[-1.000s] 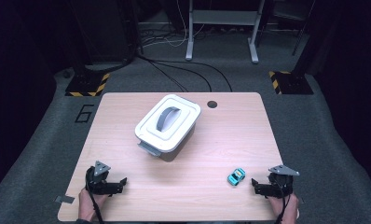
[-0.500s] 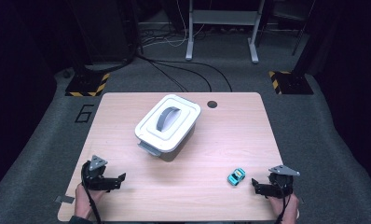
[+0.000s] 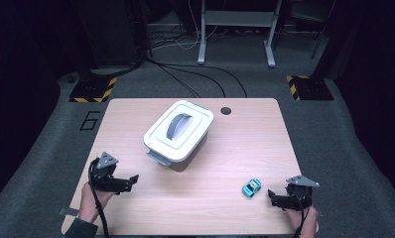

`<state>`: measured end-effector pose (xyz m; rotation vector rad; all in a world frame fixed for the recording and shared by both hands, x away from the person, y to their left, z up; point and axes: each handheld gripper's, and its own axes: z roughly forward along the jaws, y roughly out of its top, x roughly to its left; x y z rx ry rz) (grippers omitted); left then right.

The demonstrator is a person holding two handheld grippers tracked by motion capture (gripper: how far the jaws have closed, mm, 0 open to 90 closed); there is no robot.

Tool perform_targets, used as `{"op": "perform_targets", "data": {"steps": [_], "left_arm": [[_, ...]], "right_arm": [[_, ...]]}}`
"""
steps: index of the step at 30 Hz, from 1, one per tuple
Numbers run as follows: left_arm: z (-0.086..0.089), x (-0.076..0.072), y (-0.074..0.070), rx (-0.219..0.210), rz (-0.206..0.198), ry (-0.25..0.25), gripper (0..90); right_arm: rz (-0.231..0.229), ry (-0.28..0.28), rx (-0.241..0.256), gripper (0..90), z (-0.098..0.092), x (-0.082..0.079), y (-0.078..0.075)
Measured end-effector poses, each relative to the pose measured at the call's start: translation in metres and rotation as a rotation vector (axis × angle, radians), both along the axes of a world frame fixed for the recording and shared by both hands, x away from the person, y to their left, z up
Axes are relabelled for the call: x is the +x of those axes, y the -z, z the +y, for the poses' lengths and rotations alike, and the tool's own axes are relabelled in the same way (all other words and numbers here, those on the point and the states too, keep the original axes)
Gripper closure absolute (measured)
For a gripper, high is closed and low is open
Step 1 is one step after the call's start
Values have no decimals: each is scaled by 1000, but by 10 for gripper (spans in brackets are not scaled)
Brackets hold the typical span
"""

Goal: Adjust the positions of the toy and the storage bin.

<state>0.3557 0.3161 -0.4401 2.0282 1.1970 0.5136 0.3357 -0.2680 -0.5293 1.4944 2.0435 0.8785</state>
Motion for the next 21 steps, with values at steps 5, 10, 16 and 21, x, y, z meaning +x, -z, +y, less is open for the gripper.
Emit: {"op": "perform_targets", "data": {"steps": [5, 10, 16, 21], "left_arm": [[-5, 5, -16, 6, -13, 17, 4], [-9, 12, -34, 0, -31, 35, 4], [-22, 22, -55, 20, -64, 61, 4], [-35, 33, -65, 37, -72, 86, 4]], "right_arm": [[0, 1, -1, 19, 0, 0, 0], [0, 0, -1, 19, 0, 0, 0], [0, 1, -1, 19, 0, 0, 0], [0, 1, -1, 19, 0, 0, 0]]}}
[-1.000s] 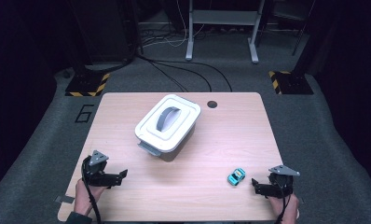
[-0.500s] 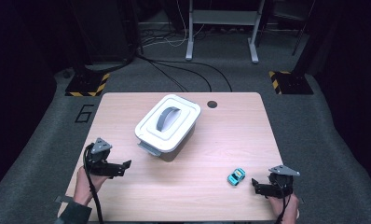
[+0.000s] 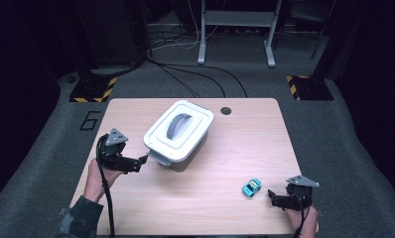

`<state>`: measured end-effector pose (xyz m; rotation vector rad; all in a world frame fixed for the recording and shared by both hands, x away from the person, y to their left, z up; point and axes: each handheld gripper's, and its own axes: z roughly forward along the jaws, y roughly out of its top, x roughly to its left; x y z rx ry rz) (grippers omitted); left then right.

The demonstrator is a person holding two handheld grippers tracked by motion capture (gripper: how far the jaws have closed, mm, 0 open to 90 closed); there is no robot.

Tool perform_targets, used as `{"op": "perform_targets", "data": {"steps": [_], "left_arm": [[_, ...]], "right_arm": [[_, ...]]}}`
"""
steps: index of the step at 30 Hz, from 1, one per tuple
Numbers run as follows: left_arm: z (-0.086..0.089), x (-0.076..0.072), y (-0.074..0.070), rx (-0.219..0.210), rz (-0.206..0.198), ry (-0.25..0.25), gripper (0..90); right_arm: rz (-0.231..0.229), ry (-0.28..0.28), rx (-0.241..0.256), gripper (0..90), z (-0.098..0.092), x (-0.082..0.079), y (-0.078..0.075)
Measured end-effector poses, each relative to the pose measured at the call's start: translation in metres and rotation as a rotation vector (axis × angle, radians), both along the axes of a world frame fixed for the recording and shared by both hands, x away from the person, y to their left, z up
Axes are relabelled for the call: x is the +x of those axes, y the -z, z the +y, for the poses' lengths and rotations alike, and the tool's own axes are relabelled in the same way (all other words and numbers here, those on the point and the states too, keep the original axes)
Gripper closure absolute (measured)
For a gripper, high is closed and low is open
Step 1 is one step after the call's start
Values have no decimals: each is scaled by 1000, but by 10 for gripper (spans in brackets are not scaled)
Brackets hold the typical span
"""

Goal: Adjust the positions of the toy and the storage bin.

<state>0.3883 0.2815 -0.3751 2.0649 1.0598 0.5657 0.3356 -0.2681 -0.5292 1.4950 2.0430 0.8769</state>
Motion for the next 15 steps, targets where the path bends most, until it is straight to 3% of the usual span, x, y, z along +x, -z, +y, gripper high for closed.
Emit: {"op": "perform_targets", "data": {"steps": [10, 15], "left_arm": [[-16, 20, -18, -19, -26, 36, 5], [-26, 30, -25, -7, -27, 55, 2]], "right_arm": [[0, -1, 0, 19, 0, 0, 0], [0, -1, -1, 19, 0, 0, 0]]}}
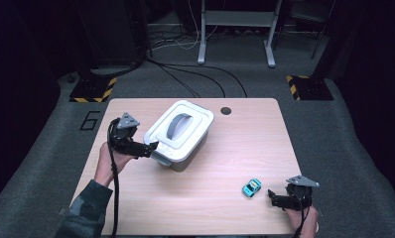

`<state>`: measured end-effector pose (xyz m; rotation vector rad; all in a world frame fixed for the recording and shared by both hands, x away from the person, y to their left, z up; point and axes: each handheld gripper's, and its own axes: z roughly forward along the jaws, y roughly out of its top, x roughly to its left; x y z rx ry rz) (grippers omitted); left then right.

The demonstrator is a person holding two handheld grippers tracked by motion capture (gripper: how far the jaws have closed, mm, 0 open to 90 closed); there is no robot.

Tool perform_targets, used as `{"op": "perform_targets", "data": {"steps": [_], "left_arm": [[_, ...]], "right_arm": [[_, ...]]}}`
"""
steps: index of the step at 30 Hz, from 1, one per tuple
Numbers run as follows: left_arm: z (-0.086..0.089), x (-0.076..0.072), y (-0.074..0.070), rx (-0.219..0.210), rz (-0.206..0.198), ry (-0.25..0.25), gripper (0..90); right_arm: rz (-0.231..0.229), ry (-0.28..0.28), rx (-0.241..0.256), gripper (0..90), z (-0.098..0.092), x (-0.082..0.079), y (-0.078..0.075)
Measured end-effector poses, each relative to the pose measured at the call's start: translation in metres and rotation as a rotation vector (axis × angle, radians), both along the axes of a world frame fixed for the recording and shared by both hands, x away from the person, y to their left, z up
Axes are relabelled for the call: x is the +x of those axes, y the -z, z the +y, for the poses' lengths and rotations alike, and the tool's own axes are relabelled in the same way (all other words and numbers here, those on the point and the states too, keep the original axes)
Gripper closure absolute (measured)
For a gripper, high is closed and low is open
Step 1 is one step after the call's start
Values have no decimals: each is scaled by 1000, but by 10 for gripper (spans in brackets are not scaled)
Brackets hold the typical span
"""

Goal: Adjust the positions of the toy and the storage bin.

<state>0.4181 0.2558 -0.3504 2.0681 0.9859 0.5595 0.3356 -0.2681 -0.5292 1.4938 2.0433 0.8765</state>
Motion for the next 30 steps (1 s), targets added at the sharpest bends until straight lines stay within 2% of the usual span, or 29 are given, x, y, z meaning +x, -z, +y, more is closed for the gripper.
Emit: {"op": "perform_targets", "data": {"steps": [3, 7, 13, 15, 17, 18, 20, 24, 30], "left_arm": [[-13, 11, -3, 4, 1, 8, 1], [-25, 23, -5, 33, 15, 15, 0], [-42, 37, -6, 34, 10, -4, 21], [-47, 43, -4, 56, 16, 7, 60], [-50, 46, -1, 57, 20, 7, 110], [-56, 52, 4, 82, 28, 14, 155], [-62, 59, 9, 97, 34, 15, 170], [-72, 69, 14, 108, 44, 0, 303], [-82, 80, 25, 123, 70, 3, 395]], "right_arm": [[0, 0, 0, 19, 0, 0, 0], [2, 2, 1, 20, 0, 0, 0], [2, 2, 1, 20, 0, 0, 0], [2, 2, 1, 20, 0, 0, 0], [2, 1, 1, 20, 0, 0, 0], [2, 1, 0, 20, 0, 0, 0], [0, -1, 1, 20, 0, 0, 0], [1, 0, 1, 23, 0, 0, 0], [1, 0, 1, 23, 0, 0, 0]]}}
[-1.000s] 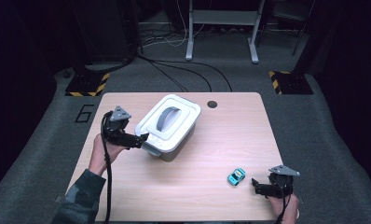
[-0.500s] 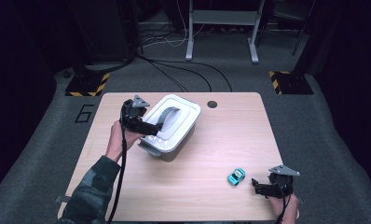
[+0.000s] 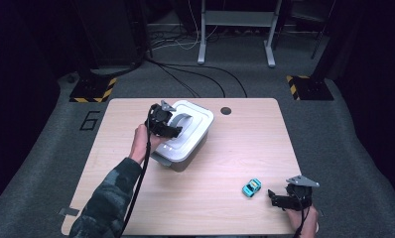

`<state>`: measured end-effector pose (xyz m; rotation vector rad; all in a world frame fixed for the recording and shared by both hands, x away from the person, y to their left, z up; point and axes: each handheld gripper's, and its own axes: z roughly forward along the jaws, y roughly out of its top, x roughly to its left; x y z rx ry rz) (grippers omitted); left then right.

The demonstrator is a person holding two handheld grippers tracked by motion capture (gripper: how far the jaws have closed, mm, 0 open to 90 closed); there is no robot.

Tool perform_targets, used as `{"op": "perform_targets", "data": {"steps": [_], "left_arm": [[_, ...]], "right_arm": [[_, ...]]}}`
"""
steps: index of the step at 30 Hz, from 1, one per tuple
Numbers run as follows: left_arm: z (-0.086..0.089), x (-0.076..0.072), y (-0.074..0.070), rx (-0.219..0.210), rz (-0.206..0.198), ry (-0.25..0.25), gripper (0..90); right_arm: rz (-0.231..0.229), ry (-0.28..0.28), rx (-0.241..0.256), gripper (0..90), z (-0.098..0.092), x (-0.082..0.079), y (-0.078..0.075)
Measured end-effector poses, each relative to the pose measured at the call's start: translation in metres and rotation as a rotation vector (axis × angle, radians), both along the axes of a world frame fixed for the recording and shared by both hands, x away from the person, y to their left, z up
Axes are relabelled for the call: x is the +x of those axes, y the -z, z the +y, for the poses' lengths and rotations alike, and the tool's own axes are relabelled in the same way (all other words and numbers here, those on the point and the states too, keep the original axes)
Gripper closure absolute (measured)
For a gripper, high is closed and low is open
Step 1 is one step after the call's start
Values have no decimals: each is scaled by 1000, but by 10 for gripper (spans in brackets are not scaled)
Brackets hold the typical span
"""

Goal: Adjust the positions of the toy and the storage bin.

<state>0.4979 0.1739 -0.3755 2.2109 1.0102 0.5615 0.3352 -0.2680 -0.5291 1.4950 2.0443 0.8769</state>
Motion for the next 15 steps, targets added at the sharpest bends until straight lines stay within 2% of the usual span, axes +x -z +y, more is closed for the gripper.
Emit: {"op": "perform_targets", "data": {"steps": [2, 4, 6, 8, 15], "left_arm": [[-1, 1, 1, 6, 3, -1, 443], [-5, 1, 5, 10, 9, 8, 540], [-7, 1, 7, 13, -7, -7, 598], [-4, 2, 8, -16, 0, -17, 611], [-2, 2, 8, -51, 23, -41, 637]], "right_arm": [[0, 1, 1, 25, 0, 0, 0], [0, 1, 1, 25, 0, 0, 0], [0, 1, 0, 26, 0, 0, 0], [-1, 0, 1, 26, 0, 0, 0], [-2, -2, 1, 28, 0, 0, 0]]}}
